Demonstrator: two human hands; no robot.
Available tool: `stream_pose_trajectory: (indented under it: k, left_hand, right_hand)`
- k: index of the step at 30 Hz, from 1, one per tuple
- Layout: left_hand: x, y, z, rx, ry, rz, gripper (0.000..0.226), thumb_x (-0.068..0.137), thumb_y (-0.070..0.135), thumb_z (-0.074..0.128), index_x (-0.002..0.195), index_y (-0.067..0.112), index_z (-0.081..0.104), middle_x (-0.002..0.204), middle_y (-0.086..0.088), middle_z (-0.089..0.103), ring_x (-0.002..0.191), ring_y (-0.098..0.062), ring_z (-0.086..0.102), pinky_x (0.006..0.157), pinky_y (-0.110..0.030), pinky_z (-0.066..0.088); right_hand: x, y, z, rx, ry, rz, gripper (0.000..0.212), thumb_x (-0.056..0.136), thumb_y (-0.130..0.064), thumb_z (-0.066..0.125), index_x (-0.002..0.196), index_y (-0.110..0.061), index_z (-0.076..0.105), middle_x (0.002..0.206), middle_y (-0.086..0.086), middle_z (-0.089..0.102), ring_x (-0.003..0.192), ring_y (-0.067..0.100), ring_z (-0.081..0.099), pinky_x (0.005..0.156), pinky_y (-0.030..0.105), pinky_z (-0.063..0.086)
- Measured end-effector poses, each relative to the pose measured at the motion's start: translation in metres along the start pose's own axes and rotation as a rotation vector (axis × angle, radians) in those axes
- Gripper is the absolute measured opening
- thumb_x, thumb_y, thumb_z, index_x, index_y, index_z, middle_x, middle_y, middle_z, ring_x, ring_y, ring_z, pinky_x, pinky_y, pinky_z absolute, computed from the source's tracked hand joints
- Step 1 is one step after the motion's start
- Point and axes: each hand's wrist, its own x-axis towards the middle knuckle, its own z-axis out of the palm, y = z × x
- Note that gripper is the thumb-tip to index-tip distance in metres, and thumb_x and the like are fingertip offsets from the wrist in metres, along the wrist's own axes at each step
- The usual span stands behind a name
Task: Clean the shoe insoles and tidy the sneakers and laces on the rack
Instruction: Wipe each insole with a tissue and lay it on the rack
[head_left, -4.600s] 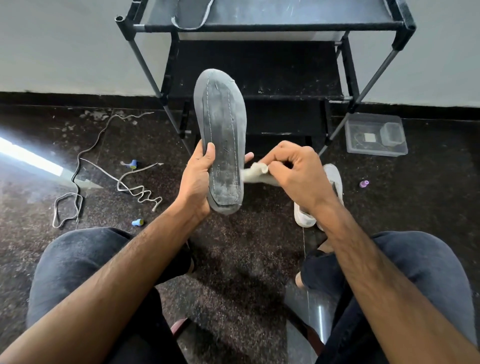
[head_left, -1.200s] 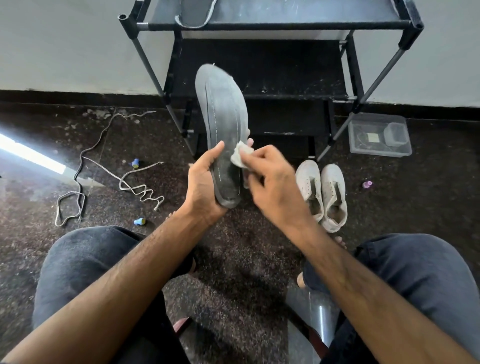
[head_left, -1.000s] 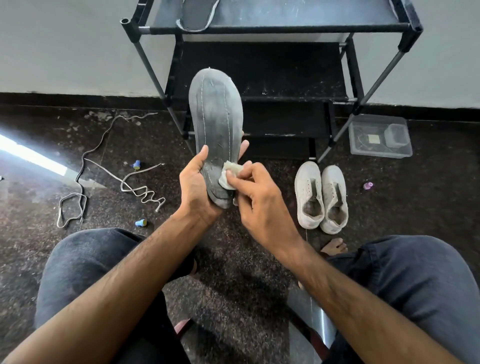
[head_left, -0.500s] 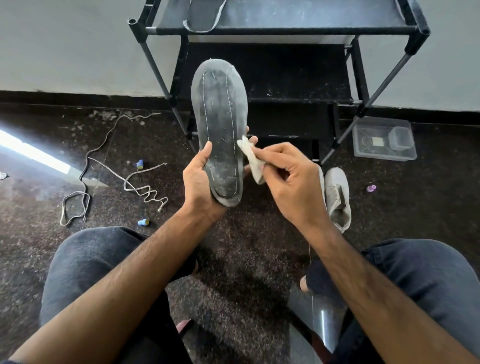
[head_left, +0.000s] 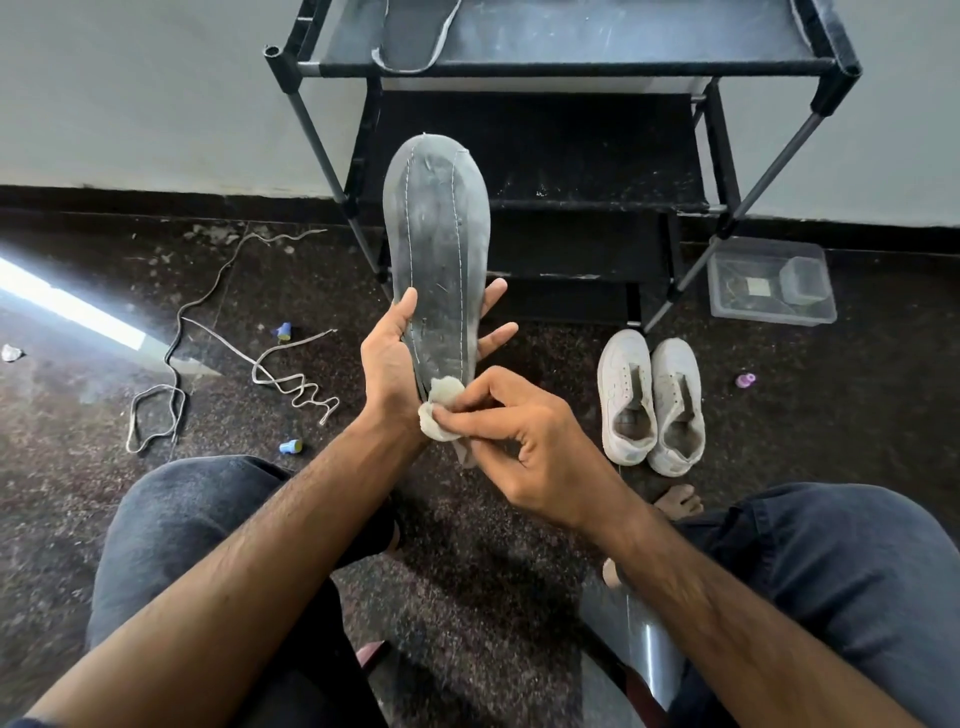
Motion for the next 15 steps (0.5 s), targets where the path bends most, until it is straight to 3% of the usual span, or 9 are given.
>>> stream_pose_trajectory:
  k: [4,9,12,15]
  left_hand:
    - [0.003,0.002,0.002,-0.014,0.009,0.023,0.052,0.109,0.033,0.028,0.148,0.006,0.048,0.145,-0.016,0.059,0.130,-0.034,0.061,0.096,-0.052,0.055]
    - [0.002,-0.002,-0.001,-0.007,0.040,-0.067,0.057,0.105,0.039,0.036,0.155,0.010,0.040,0.150,-0.019,0.053,0.124,-0.034,0.062,0.078,-0.044,0.062]
    - [0.000,-0.003,0.001,-0.011,0.050,-0.128,0.065,0.101,0.044,0.042,0.153,0.004,0.041,0.144,-0.023,0.057,0.126,-0.035,0.061,0.093,-0.044,0.058]
    - [-0.002,-0.003,0.004,-0.038,0.064,-0.108,0.056,0.106,0.041,0.037,0.146,0.004,0.050,0.138,-0.018,0.063,0.127,-0.032,0.062,0.107,-0.048,0.050]
  right_hand:
    - [-0.001,0.009,-0.021,-0.123,-0.101,0.059,0.022,0.086,0.000,0.070,0.102,-0.008,0.081,0.097,-0.002,0.066,0.084,0.006,0.063,0.068,0.014,0.049]
    - [0.015,0.006,-0.031,0.004,0.325,0.108,0.024,0.089,0.003,0.066,0.103,-0.010,0.080,0.097,0.001,0.069,0.090,0.019,0.067,0.075,0.027,0.054]
    - [0.024,-0.001,-0.021,0.054,0.391,0.127,0.027,0.091,0.005,0.065,0.112,-0.008,0.077,0.103,0.003,0.069,0.095,0.017,0.066,0.082,0.025,0.053]
    - [0.018,-0.003,-0.003,-0.135,0.168,-0.044,0.033,0.090,0.007,0.066,0.121,-0.002,0.072,0.108,0.007,0.065,0.102,0.014,0.062,0.092,0.025,0.053]
